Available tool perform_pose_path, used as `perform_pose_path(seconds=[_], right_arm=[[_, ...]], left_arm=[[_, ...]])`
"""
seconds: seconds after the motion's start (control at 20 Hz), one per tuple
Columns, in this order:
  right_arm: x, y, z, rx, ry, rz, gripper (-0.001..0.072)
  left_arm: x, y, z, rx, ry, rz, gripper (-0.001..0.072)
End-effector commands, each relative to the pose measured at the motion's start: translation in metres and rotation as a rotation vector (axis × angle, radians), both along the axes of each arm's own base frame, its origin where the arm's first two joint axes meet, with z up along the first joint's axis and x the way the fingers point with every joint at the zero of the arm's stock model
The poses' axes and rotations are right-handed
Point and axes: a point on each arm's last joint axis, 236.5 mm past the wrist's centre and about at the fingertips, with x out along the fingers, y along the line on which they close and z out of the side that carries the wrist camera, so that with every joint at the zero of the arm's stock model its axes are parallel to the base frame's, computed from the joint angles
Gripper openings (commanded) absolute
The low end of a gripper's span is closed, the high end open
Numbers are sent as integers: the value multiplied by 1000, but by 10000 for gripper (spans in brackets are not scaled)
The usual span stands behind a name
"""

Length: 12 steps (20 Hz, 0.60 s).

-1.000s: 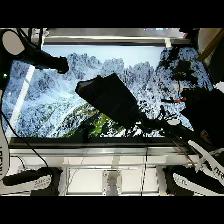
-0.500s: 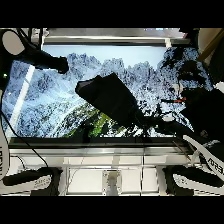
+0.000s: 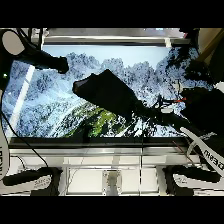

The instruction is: Fold the clothes and pants, and hang the long-sleeved shirts on hangers.

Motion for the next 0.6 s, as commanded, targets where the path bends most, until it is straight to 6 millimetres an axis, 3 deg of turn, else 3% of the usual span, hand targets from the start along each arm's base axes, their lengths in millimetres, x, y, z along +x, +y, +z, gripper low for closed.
perform_pose_path(seconds=[0.0,0.1,0.2,0.3,0.45,0.55], right_arm=[[32,1,47,-32,-152,30,15],[51,-15,93,-52,-268,14,15],[66,-49,143,-78,-384,-41,15],[67,-92,188,-110,-475,-89,14],[46,-178,236,-194,-543,-212,14],[12,-246,256,-288,-528,-338,14]], left_arm=[[0,1,0,1,0,1,700],[0,1,0,0,0,1,699],[0,1,0,0,0,1,699],[0,1,0,0,0,1,699],[0,1,0,0,-1,1,699],[0,1,0,0,-1,1,700]])
